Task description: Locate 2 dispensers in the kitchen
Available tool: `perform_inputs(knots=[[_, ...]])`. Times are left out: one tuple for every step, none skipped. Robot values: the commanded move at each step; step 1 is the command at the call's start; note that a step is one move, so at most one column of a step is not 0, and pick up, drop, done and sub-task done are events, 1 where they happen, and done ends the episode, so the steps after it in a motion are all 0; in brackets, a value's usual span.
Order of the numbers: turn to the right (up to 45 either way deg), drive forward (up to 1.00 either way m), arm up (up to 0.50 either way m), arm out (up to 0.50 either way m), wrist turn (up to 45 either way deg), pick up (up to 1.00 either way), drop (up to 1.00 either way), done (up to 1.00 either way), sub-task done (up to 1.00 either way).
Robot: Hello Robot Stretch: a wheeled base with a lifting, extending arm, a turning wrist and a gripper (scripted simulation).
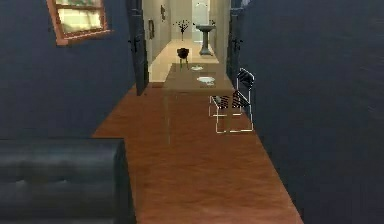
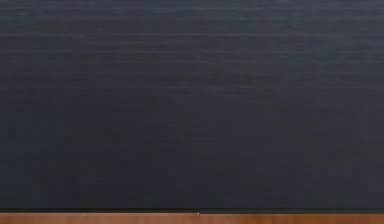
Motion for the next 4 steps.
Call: perform_inputs(knots=[[0.0,1.00,0.00,0.00,0.0,0.00,0.00,0.00,0.00],[0.0,0.10,0.00,0.00,0.0,0.00,0.00,0.00,0.00],[-36.0,0.00,0.00,0.00,0.0,0.00,0.00,0.00,0.00],[0.0,1.00,0.00,0.00,0.0,0.00,0.00,0.00,0.00]])
